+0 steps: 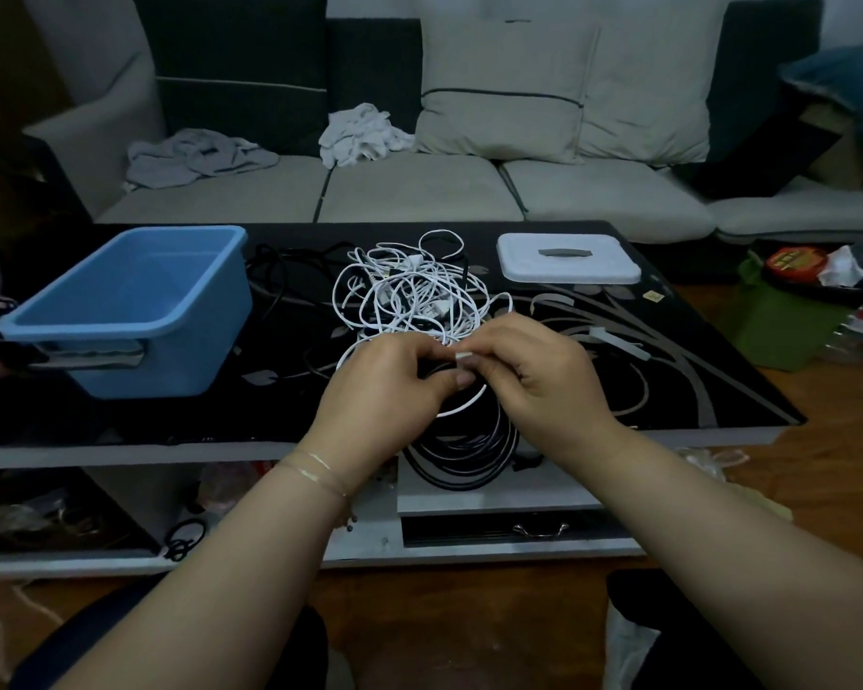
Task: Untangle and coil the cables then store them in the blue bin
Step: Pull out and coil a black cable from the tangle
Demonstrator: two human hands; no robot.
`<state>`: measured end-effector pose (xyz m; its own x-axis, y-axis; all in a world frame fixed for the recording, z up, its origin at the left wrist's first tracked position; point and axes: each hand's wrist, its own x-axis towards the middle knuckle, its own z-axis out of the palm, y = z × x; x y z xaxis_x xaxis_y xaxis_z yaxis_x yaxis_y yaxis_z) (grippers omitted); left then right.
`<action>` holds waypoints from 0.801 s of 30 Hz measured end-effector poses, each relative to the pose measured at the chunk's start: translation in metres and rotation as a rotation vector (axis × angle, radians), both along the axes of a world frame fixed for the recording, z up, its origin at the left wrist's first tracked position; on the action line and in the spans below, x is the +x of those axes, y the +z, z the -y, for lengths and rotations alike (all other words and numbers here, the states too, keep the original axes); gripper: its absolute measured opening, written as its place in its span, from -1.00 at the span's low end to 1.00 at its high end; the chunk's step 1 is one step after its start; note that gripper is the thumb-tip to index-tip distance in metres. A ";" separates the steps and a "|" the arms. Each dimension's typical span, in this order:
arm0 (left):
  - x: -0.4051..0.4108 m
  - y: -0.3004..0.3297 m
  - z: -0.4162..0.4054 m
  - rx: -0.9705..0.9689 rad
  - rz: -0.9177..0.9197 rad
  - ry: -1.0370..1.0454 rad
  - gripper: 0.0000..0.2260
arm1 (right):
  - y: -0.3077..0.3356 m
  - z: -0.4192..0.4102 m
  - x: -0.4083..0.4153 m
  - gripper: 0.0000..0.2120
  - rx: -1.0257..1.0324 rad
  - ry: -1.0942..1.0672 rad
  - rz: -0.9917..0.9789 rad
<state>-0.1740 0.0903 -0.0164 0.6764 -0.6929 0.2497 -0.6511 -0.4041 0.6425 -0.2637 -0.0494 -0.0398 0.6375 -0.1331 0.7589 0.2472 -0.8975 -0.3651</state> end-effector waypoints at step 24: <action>-0.004 -0.003 0.001 -0.179 0.067 0.008 -0.90 | 0.012 -0.002 -0.002 -0.90 0.609 0.176 -0.154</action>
<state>-0.1778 0.0892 -0.0191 0.6596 -0.6280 0.4129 -0.6920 -0.2931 0.6597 -0.2656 -0.0471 -0.0275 0.7842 -0.3941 0.4793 0.2761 -0.4701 -0.8383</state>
